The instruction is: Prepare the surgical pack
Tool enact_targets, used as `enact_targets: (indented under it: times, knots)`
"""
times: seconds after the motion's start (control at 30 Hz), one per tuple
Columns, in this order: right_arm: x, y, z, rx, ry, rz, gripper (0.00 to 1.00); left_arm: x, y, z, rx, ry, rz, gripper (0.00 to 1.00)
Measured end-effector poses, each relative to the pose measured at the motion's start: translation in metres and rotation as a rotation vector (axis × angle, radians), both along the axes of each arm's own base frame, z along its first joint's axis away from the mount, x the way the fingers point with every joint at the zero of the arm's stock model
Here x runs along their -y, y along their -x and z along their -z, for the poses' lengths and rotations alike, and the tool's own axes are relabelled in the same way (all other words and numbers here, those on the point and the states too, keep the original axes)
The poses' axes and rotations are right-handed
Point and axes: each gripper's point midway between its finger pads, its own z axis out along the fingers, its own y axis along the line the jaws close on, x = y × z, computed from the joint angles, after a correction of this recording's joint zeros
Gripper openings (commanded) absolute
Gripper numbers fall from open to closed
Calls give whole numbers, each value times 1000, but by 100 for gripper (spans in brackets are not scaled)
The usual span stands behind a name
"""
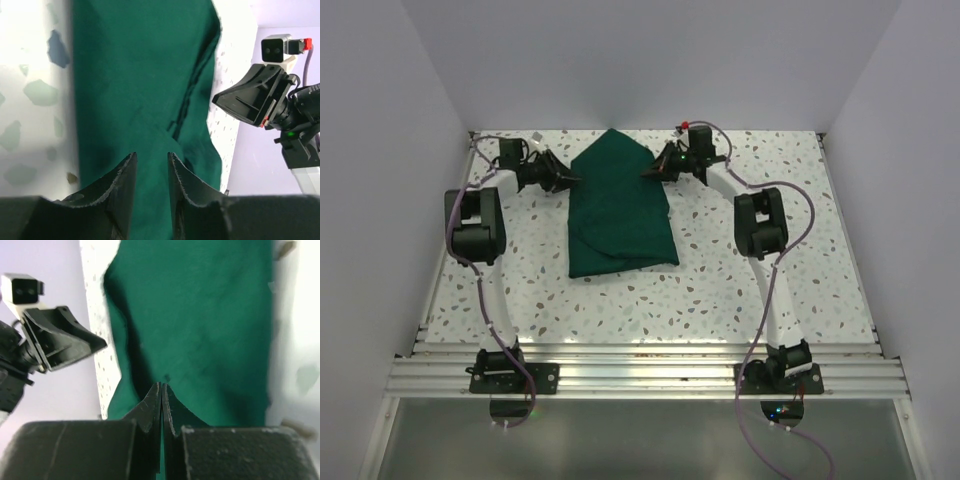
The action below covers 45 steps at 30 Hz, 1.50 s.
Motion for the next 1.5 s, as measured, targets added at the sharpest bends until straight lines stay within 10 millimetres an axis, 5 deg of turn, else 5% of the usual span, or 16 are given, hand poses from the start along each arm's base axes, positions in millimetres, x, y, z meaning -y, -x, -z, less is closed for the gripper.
enact_targets:
  times: [0.17,0.47,0.8,1.03,1.17,1.37,1.5]
  knots:
    - [-13,-9,49,-81,-37,23,0,10,0,49,-108,46,-11,32]
    - [3,-45,43,-33,-25,143,0,-2,-58,33,-7,20,-68,32]
    - [21,-70,44,-15,-16,229,5,-9,-80,41,-20,49,-116,35]
    - [26,-76,41,16,8,232,20,-16,-90,27,44,17,-112,45]
    - [38,-82,36,47,28,245,34,-28,-95,13,115,-60,-133,63]
    - [61,-94,30,108,75,269,50,-42,-102,-29,234,-140,-160,69]
    - [67,-98,25,138,79,268,58,-43,-104,-28,258,-163,-162,70]
